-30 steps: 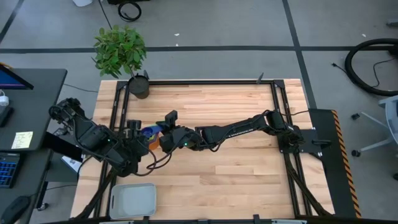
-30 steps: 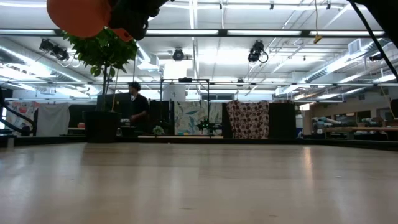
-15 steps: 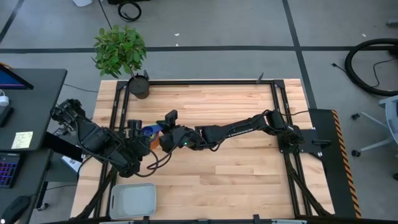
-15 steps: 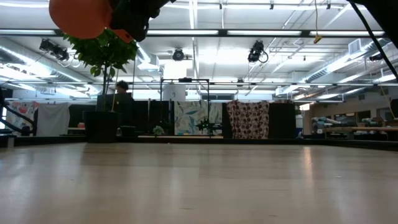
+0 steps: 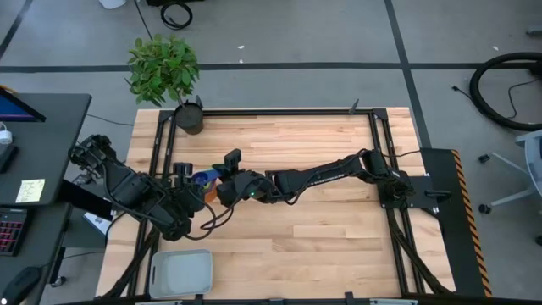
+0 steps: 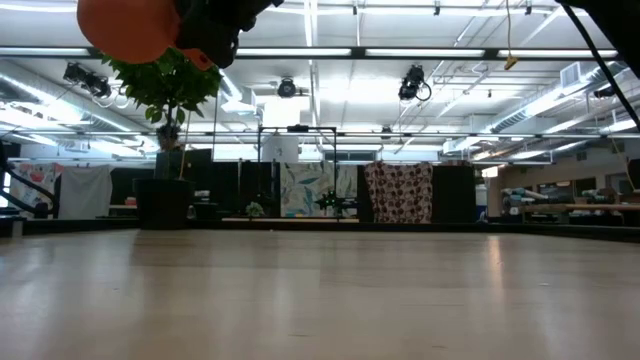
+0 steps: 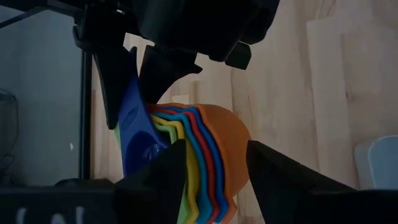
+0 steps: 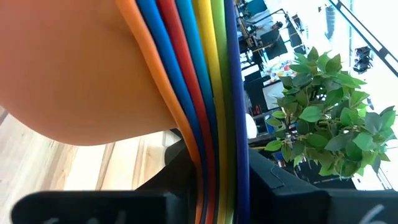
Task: Nest measuring cups in basket
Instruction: Put the stacked measuring cups into the gray bin
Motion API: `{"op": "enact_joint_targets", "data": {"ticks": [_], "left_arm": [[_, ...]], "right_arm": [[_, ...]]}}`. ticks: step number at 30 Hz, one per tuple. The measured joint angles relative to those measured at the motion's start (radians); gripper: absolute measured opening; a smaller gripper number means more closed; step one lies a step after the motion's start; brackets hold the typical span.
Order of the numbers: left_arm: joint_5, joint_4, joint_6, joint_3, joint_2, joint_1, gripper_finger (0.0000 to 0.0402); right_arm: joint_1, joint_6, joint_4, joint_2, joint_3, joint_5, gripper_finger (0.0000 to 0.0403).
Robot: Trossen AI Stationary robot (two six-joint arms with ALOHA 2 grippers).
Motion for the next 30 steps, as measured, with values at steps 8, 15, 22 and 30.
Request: {"op": "enact_joint_targets", "data": {"ticks": [8,15,22,30], "left_arm": [[0.042,0.003,0.008,0.000,0.000,0.000,0.0172],[0.004,0.034,0.078,-0.001,0.000,0.017,0.0180],[0.001,0.035,-0.003,-0.001,0.000,0.055,0.0211],[0.079,0.033,-0.052,-0.001,0.000,0.073,0.0223]], "right_arm": [[0.000,-0.001,-0.011,0.000,0.000,-0.021,0.0085],[-0.001,0.001,-0.002,-0.002,0.000,-0.037,0.0085],[-0.002,-0.009,-0.005,-0.002,0.000,-0.035,0.0085],[0.000,-0.027,-0.011,-0.002,0.000,-0.041,0.0085]]}}
